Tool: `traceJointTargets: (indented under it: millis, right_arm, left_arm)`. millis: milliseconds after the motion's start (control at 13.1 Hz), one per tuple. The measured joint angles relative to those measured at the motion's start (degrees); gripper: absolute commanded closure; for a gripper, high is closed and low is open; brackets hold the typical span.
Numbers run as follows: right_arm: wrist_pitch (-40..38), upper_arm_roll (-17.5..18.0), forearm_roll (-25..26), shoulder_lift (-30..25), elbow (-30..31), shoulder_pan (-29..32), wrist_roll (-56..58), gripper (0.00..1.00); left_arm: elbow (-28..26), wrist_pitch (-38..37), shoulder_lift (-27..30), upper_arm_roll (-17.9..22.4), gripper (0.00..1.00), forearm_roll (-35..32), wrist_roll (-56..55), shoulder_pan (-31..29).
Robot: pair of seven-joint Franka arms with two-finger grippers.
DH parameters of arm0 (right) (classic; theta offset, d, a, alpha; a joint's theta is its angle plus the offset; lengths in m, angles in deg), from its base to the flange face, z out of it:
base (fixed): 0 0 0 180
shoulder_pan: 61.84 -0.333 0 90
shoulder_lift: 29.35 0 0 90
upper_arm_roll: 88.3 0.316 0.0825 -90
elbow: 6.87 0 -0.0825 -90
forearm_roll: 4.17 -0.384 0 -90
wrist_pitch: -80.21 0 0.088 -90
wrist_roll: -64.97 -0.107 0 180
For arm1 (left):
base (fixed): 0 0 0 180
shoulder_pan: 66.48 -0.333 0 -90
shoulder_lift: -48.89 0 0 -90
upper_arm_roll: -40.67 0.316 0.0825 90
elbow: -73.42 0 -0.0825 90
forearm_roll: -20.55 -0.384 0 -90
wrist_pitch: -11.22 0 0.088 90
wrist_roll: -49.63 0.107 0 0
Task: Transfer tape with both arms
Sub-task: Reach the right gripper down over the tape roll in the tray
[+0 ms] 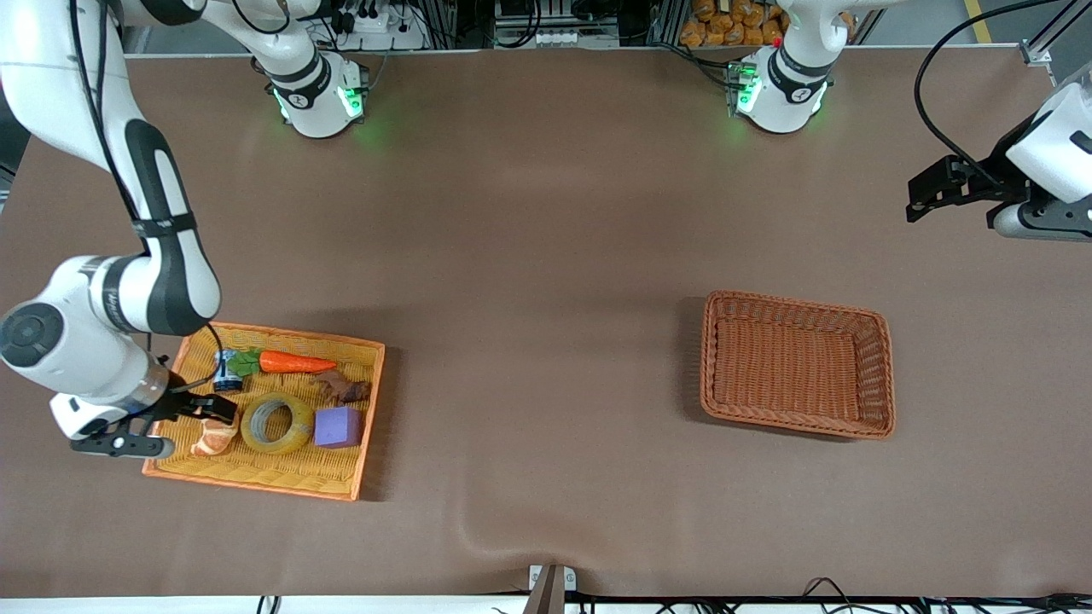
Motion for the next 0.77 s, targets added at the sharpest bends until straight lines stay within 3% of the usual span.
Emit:
traceJointTargets:
  millis: [459,765]
  right_arm:
    - [-3.71,0.64,-4.82,3.34,-0.06,-0.96,-24.21,0.00]
    - [-3.54,0.72,-5.53,5.83,-0.19,-1.20,-31.02,0.00]
  left_arm:
    - [-0.34,1.00,-1.59,-0.61,0.00,0.00,0.00,0.82]
    - [-0.37,1.03,-1.75,-1.08,0.00,0.00,0.00,1.27]
